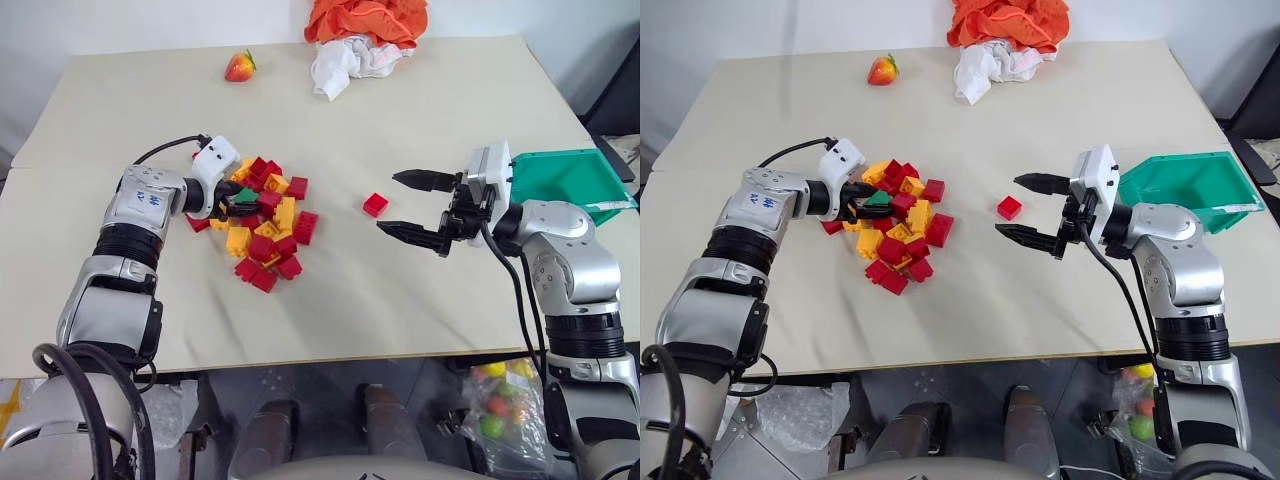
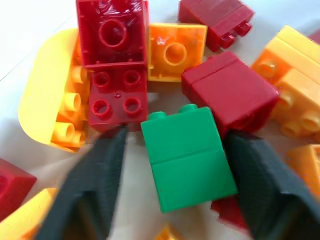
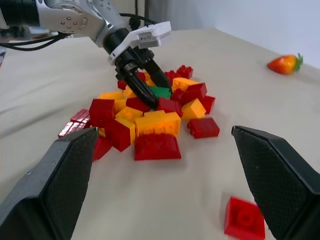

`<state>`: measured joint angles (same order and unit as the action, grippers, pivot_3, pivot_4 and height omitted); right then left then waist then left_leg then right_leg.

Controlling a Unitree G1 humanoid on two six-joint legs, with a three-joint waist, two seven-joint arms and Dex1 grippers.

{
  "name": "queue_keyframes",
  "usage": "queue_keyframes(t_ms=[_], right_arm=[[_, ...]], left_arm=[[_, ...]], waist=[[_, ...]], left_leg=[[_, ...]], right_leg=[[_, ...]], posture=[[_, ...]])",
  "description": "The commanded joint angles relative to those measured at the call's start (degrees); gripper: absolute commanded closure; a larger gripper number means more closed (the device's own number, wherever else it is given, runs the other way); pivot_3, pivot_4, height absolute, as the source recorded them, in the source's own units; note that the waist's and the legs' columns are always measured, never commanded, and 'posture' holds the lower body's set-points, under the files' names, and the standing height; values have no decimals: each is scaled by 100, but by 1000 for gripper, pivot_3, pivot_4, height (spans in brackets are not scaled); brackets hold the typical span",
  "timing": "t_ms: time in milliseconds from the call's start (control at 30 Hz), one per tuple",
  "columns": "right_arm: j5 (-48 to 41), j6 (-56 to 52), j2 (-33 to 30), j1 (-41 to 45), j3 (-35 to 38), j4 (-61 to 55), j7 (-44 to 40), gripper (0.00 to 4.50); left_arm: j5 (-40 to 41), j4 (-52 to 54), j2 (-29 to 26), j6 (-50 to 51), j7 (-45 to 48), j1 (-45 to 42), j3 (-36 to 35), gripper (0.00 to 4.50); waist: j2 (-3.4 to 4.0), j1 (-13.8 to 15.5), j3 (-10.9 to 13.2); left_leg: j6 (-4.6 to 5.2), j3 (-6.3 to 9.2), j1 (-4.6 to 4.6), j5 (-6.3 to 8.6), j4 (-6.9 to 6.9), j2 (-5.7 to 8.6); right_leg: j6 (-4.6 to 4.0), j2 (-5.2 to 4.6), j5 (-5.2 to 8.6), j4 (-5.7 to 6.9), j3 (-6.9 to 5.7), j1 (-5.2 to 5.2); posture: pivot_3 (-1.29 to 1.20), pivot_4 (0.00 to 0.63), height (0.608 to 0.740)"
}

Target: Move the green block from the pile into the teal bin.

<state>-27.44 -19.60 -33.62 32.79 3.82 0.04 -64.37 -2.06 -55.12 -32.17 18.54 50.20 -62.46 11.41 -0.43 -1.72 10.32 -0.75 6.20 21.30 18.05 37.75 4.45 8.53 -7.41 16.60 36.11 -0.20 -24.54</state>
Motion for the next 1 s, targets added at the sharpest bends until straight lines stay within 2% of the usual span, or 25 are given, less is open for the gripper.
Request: queue_keyframes(t_ms=[33, 67, 233, 400, 567, 767, 833, 867, 1000], right_arm=[[-170, 236, -5, 63, 215, -185, -5, 0], [-167, 261, -9, 56, 220, -176, 7, 0], [-149, 269, -56, 16, 271, -245, 164, 0], [-142, 267, -211, -102, 479, -369, 368, 0], [-206, 188, -338, -276, 647, -580, 546, 0], [-221, 134, -437, -442, 700, -729, 693, 0], [-210, 132, -442, -439, 678, -719, 725, 0], [-208, 134, -443, -429, 669, -705, 731, 0], [-178, 149, -431, -368, 626, -637, 740, 0]], left_arm=[[-204, -199, -116, -11, 69, -90, 18, 2723], [-188, -175, -146, -14, 100, -152, -22, 2845], [254, 100, -251, -229, 552, -436, -501, 2844], [828, 1281, -157, -136, 1366, -315, -794, 2844], [526, 1573, -69, -63, 1529, -181, -394, 2844], [137, 868, -32, -819, 1235, 5, -185, 2844], [120, 661, 13, -953, 1185, 59, -214, 2098], [99, 583, 23, -974, 1165, 57, -215, 1933], [85, 427, 31, -1171, 1041, 121, -274, 745]], waist=[[0, 6, 0], [-1, 8, 0], [-6, 24, 3], [-6, 59, 3], [-6, 137, 3], [-6, 132, 3], [-6, 136, 4], [-6, 145, 4], [-6, 160, 4]], left_leg=[[0, 0, 0, 0, 1, -1], [0, 0, 0, 0, 2, -1], [1, 1, 10, 1, 4, -4], [6, 7, 31, 4, 16, -9], [11, 9, 33, 6, 22, -6], [12, 2, 33, 7, 21, -2], [12, 0, 32, 7, 22, -1], [12, 1, 33, 7, 22, -2], [14, 2, 33, 8, 24, -2]], right_leg=[[0, 2, 0, 0, 1, 0], [-1, 3, -1, 0, 0, 0], [0, 0, -1, 15, 2, -10], [4, -8, -3, 9, -1, -20], [12, -7, -8, -4, -4, -11], [11, 0, -8, -3, -1, -14], [11, 0, -8, -3, 0, -14], [11, 0, -9, -2, 0, -15], [12, -3, -9, -4, -1, -12]], posture=[[0, 150, 740], [0, 150, 740], [0, 150, 740], [0, 150, 740], [0, 150, 740], [0, 150, 740], [0, 150, 740], [0, 150, 740], [0, 150, 740]])
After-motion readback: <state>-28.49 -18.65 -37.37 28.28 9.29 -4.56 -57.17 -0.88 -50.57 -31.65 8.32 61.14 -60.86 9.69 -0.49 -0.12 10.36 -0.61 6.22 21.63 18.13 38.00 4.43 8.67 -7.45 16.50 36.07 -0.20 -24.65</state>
